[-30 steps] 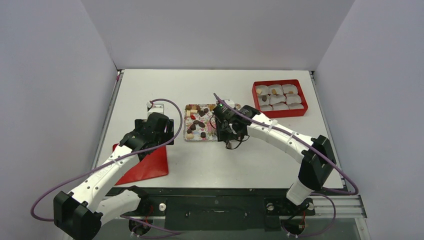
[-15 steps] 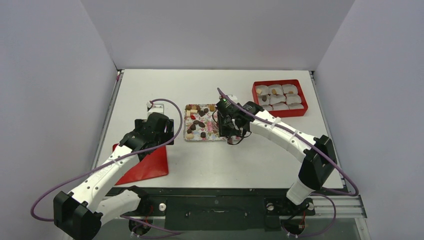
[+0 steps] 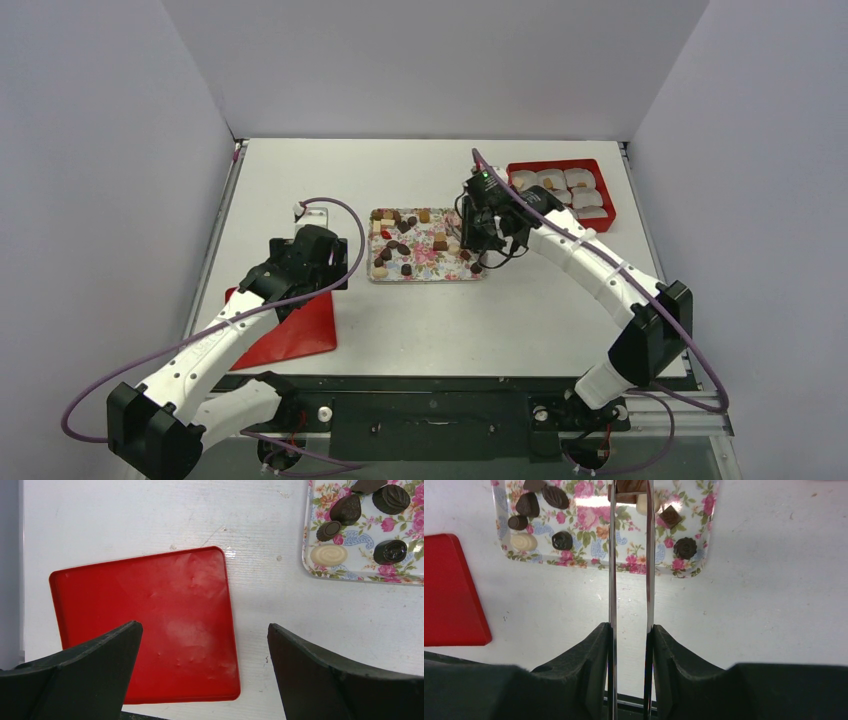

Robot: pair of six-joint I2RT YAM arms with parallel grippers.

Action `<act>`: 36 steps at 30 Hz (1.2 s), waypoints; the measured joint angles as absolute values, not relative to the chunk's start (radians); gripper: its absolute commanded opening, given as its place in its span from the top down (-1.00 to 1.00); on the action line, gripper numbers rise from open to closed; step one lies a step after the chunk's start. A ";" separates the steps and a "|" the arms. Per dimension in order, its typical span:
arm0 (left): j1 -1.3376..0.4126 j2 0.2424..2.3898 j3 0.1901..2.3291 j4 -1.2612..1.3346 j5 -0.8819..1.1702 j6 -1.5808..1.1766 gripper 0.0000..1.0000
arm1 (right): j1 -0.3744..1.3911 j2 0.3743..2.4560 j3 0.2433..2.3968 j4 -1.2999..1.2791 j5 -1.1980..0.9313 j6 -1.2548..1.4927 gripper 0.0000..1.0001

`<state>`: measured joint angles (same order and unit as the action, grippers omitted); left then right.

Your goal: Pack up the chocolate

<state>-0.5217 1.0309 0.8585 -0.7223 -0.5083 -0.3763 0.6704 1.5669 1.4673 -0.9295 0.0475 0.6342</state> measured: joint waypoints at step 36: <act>-0.516 1.031 0.859 -0.722 -0.508 -0.376 -0.93 | 0.014 1.736 1.623 -0.894 -0.044 0.535 0.40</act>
